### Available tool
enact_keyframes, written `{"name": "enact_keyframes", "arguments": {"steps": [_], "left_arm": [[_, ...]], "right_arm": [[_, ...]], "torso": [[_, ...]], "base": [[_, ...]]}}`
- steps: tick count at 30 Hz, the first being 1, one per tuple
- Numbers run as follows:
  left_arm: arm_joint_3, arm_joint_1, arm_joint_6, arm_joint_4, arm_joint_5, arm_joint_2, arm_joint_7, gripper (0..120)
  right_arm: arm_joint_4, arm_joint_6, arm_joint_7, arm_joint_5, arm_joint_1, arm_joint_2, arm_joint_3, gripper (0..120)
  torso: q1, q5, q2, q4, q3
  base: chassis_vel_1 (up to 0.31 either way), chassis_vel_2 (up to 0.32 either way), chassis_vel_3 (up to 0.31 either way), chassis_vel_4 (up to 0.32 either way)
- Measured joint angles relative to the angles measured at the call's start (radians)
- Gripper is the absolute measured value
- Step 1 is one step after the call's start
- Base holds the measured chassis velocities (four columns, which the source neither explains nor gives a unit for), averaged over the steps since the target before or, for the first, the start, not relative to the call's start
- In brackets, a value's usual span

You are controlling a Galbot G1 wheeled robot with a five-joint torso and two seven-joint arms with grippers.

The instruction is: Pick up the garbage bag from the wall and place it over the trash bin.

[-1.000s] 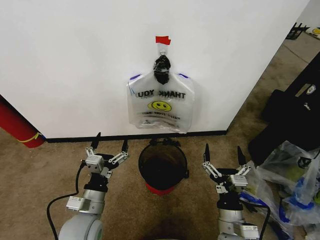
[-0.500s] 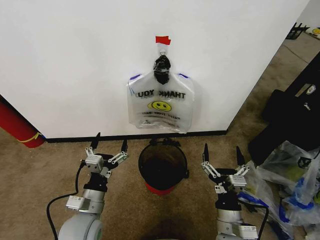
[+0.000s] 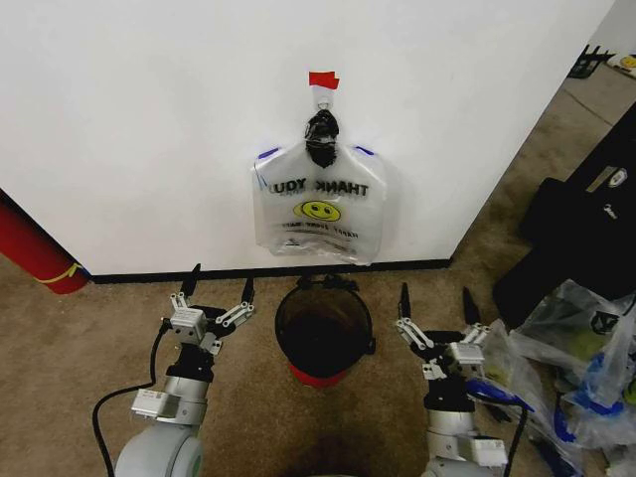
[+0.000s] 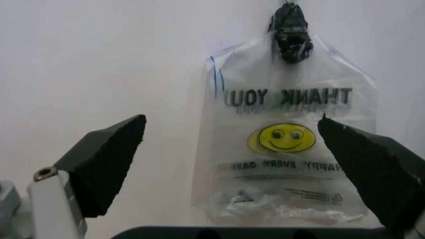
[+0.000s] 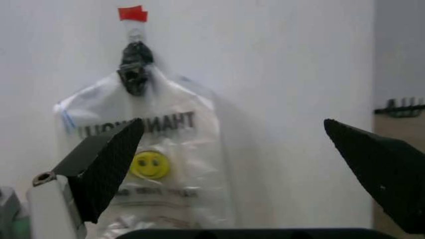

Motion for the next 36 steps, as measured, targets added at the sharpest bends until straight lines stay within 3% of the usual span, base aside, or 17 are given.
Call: {"name": "enact_keyframes", "arguments": {"steps": [5, 15, 26, 36], "left_arm": [[-0.001, 0.015, -0.002, -0.001, 0.013, 0.009, 0.0, 100], [0.011, 0.021, -0.001, 0.02, 0.05, 0.004, 0.001, 100], [0.011, 0.034, -0.002, 0.038, 0.075, -0.004, 0.0, 100], [0.012, 0.037, -0.003, 0.046, 0.084, -0.013, -0.002, 100]], "right_arm": [[-0.052, -0.04, -0.047, 0.18, 0.164, -0.053, -0.033, 100], [-0.244, -0.029, -0.109, 0.456, 0.494, -0.018, -0.13, 100], [-0.517, -0.012, -0.169, 0.572, 0.744, 0.095, -0.21, 100], [-0.694, -0.005, -0.19, 0.625, 0.906, 0.123, -0.197, 100]], "torso": [[0.0, 0.0, 0.0, 0.0001, 0.0], [0.0, -0.0002, 0.0, 0.0, 0.0], [0.0, -0.0003, 0.0, 0.0003, 0.0], [0.0, 0.0, 0.0, -0.0001, 0.0]], "base": [[0.0, 0.0, 0.0, 0.0], [0.0, 0.0, 0.0, 0.0], [0.0, 0.0, 0.0, 0.0], [0.0, 0.0, 0.0, 0.0]]}}
